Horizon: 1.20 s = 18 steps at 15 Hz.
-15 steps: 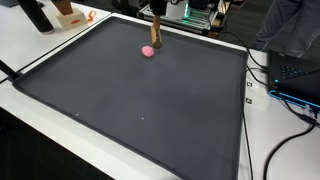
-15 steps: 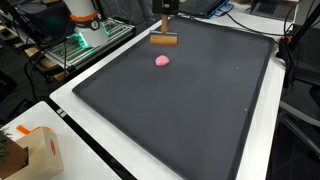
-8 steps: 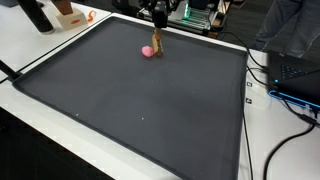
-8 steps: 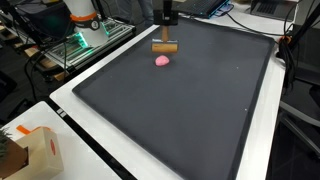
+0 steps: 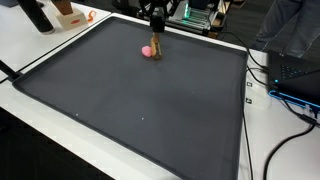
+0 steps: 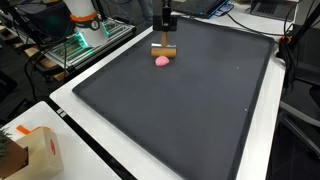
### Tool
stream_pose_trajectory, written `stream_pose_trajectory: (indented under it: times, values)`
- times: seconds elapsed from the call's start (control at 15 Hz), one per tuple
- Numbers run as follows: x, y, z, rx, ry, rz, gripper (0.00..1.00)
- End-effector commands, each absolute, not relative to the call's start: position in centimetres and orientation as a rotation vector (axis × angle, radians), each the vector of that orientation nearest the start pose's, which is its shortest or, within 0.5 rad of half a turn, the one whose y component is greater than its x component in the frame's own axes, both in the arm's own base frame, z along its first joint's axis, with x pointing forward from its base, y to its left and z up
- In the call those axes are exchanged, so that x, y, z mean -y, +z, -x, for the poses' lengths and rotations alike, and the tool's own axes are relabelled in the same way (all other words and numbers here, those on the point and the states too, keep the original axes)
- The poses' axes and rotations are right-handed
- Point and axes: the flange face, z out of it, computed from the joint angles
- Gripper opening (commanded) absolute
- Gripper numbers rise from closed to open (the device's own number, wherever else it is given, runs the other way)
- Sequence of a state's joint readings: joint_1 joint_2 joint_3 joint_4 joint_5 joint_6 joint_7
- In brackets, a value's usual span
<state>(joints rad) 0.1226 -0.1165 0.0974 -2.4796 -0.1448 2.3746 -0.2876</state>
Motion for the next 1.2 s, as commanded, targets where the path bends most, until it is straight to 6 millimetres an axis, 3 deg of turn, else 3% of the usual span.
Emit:
stream_pose_trajectory:
  times: [0.0, 0.47, 1.13]
  values:
    - [-9.1, 33.2, -45.3, 0.985, -0.024, 3.125, 0.23]
    - [-8.0, 33.3, -45.9, 0.957, -0.031, 3.139, 0.23]
    - [-6.0, 31.7, -47.4, 0.887, 0.021, 3.14, 0.23]
